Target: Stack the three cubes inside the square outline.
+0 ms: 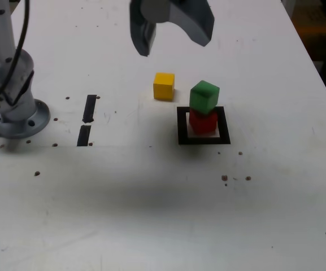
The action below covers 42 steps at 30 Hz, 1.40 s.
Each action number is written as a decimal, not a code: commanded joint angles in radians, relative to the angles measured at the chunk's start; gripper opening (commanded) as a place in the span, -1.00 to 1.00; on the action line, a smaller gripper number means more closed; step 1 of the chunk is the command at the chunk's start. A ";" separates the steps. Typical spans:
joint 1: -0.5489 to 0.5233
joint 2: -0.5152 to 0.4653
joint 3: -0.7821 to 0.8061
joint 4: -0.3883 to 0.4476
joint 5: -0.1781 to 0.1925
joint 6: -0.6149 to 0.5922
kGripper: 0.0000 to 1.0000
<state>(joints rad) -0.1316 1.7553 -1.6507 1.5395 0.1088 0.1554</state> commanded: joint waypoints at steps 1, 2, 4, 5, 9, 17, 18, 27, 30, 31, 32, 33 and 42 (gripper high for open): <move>-0.017 0.034 -0.035 -0.007 -0.002 0.040 0.99; -0.025 0.051 -0.041 -0.008 -0.005 0.061 0.98; -0.036 0.098 -0.047 -0.010 -0.009 0.098 0.96; -0.038 0.120 -0.046 -0.012 -0.009 0.109 0.95; -0.035 0.187 -0.032 -0.031 0.000 0.137 0.93; -0.025 0.237 0.013 -0.137 0.017 0.164 0.93; -0.024 0.242 0.016 -0.148 0.017 0.166 0.93; -0.020 0.295 0.024 -0.191 0.035 0.179 0.65; -0.019 0.302 0.029 -0.206 0.033 0.179 0.33; -0.018 0.301 0.032 -0.213 0.030 0.179 0.24; -0.017 0.299 0.034 -0.219 0.027 0.179 0.15; -0.016 0.298 0.036 -0.225 0.023 0.179 0.05; -0.013 0.290 0.051 -0.253 -0.004 0.177 -0.63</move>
<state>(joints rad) -0.1460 2.0571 -1.5994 1.2874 0.1054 0.3330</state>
